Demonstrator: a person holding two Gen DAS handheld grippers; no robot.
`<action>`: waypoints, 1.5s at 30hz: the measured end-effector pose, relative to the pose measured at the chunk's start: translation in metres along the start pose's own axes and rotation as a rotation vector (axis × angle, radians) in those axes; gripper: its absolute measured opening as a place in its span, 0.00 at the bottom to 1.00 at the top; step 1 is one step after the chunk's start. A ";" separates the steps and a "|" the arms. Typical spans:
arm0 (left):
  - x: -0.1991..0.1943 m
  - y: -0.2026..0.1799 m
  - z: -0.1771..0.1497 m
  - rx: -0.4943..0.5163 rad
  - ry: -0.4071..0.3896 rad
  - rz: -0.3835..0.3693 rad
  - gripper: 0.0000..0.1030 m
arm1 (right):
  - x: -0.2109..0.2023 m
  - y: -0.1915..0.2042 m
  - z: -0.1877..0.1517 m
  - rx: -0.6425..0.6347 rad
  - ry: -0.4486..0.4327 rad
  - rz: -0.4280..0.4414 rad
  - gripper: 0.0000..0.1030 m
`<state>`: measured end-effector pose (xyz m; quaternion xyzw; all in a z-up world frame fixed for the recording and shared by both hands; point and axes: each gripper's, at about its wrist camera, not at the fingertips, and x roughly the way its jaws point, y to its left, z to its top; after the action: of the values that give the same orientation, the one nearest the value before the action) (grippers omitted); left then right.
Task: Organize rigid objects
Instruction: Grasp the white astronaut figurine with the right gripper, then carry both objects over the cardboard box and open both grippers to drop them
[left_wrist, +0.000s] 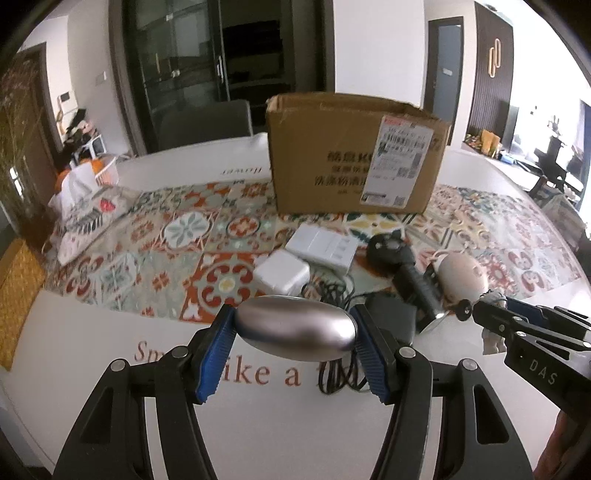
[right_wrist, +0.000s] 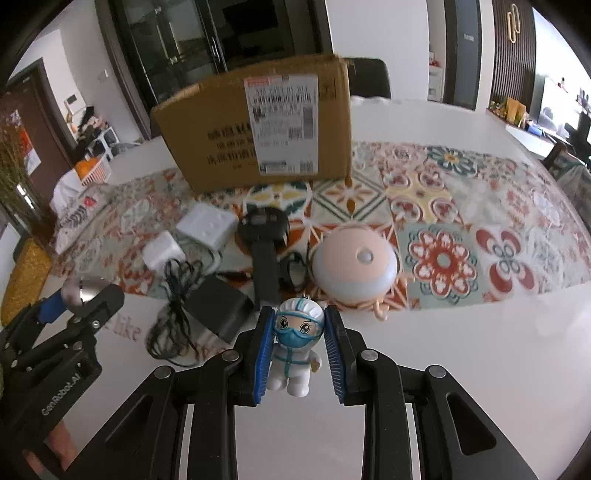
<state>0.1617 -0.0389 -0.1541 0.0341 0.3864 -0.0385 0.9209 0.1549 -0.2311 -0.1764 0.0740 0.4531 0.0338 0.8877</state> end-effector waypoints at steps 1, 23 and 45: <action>-0.002 0.000 0.004 0.001 -0.006 -0.006 0.60 | -0.004 0.001 0.003 -0.001 -0.009 0.000 0.27; -0.057 0.009 0.097 0.001 -0.169 -0.083 0.60 | -0.081 0.027 0.082 -0.055 -0.218 0.041 0.27; -0.034 0.008 0.211 0.047 -0.199 -0.132 0.60 | -0.076 0.044 0.198 -0.111 -0.258 0.093 0.27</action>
<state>0.2887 -0.0494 0.0179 0.0262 0.2934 -0.1115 0.9491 0.2706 -0.2175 0.0060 0.0494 0.3286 0.0901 0.9389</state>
